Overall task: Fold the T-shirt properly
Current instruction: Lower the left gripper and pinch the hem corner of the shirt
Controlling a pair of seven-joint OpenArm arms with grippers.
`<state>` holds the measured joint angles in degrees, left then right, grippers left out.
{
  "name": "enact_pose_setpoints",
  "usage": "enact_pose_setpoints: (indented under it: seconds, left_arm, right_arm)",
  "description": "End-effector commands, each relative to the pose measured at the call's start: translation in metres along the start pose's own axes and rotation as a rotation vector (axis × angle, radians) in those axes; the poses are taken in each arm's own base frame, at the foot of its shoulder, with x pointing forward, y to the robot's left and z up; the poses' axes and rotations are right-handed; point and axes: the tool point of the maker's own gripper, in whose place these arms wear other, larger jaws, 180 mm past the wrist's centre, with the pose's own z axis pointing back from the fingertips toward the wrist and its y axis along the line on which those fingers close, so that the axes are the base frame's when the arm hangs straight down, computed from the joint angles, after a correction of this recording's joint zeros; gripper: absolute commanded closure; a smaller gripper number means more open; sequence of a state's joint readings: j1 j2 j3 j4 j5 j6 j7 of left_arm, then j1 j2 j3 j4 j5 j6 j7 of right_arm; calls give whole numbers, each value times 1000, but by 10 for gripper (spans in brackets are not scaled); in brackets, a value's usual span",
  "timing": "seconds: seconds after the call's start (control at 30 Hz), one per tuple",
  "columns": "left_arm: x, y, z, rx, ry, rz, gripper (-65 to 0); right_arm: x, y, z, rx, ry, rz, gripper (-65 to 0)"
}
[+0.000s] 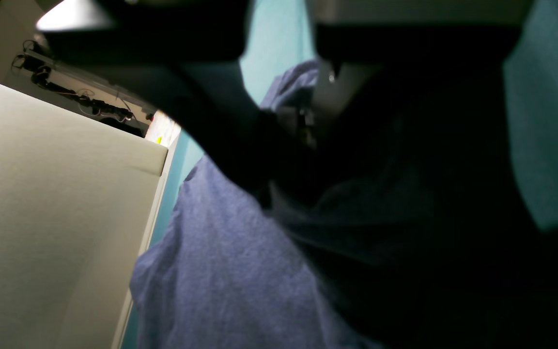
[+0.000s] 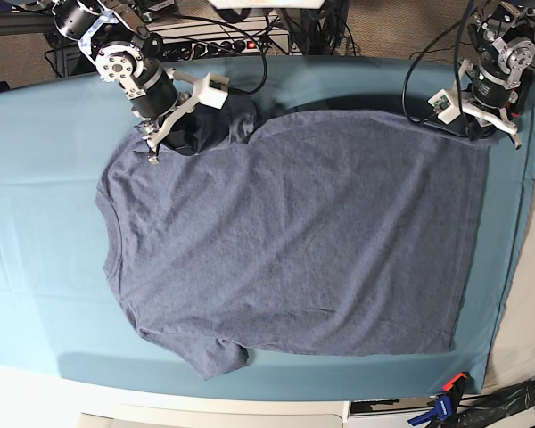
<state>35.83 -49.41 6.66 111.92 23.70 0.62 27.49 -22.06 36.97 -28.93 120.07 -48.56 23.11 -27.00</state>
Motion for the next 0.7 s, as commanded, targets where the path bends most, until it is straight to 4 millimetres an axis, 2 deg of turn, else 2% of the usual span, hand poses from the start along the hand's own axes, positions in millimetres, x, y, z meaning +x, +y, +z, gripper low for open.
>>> enact_pose_setpoints:
  seconds: [0.0,0.67]
  left_arm:
    - [3,16,0,46,-12,-13,0]
    - [3,18,0,50,-15,-13,0]
  right_arm:
    - [-2,-13,2,-44,3,7,0]
    - [-3,-13,2,-44,10,7,0]
